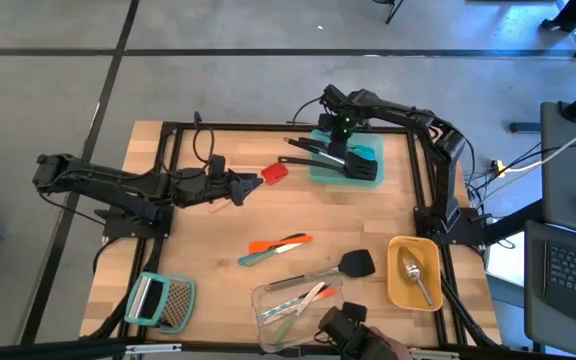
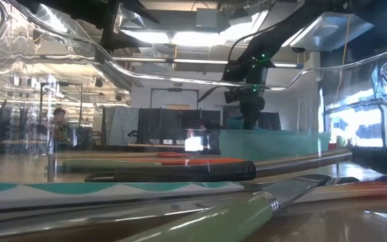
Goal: Pick & Place Kitchen Items
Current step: Put the blue spatula into the yellow bin, then put the green table knife into the transparent bin
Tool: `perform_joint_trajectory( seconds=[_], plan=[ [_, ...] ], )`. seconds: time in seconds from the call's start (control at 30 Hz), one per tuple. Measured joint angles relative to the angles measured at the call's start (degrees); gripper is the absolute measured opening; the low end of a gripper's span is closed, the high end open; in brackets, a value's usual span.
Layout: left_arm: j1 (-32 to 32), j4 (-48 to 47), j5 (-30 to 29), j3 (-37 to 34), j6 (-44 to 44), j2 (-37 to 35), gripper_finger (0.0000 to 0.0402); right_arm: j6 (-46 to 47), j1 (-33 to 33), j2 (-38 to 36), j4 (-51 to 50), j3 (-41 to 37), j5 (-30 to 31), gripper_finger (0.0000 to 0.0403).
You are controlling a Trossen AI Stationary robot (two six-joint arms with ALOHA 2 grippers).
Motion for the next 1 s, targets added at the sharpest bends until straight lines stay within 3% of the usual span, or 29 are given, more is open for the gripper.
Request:
perform_joint_trajectory(
  seconds=[0.17,0.37,0.67,1.0],
  plan=[
    [0.0,0.01,-0.01,-0.01,-0.07,-0.01,0.0228,0.75,-0.02,0.0,-0.66,0.0,0.04,0.0024],
    [0.0,0.01,0.01,0.01,-0.07,-0.01,0.0228,0.95,-0.02,0.0,-0.67,0.0,0.29,0.0071],
    [0.0,0.01,0.05,0.01,-0.09,-0.01,0.0228,2.11,0.0,-0.09,-1.01,0.26,0.86,0.008],
    [2.13,0.08,0.05,-0.01,0.52,-0.03,0.0228,5.56,0.99,-0.24,-9.5,13.68,6.38,0.0082]
  ],
)
